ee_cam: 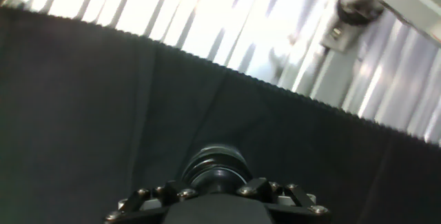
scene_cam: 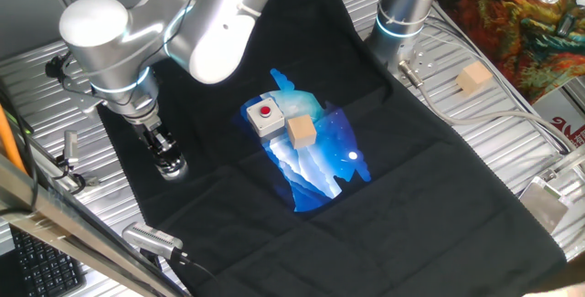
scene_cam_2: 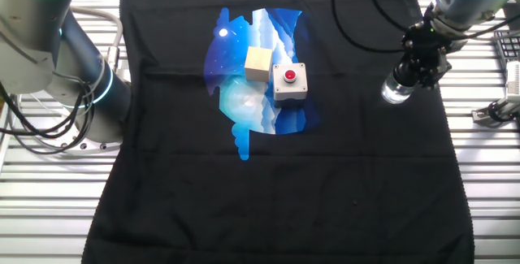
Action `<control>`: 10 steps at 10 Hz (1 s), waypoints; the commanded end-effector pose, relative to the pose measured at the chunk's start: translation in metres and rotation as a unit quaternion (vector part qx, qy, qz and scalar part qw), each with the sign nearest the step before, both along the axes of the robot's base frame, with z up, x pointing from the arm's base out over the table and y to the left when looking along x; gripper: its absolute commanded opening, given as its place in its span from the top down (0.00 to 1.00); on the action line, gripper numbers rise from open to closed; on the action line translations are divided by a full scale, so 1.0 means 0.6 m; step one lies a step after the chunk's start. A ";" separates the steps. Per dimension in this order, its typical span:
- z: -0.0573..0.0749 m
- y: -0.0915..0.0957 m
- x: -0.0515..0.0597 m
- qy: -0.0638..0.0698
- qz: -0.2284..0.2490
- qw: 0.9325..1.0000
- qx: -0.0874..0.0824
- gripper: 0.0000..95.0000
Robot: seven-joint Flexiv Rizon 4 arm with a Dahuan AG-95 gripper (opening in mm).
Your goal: Screw the lid onto the jar
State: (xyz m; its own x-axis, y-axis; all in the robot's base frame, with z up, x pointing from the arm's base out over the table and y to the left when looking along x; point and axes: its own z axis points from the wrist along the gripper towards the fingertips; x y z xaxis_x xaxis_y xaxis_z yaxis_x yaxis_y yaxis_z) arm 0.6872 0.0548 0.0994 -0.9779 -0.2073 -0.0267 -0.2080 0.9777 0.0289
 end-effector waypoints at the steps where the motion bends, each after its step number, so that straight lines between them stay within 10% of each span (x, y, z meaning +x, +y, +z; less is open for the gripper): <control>1: -0.001 0.000 -0.001 0.003 -0.050 0.999 0.007 1.00; 10: -0.002 -0.001 -0.001 0.003 -0.049 0.999 0.004 1.00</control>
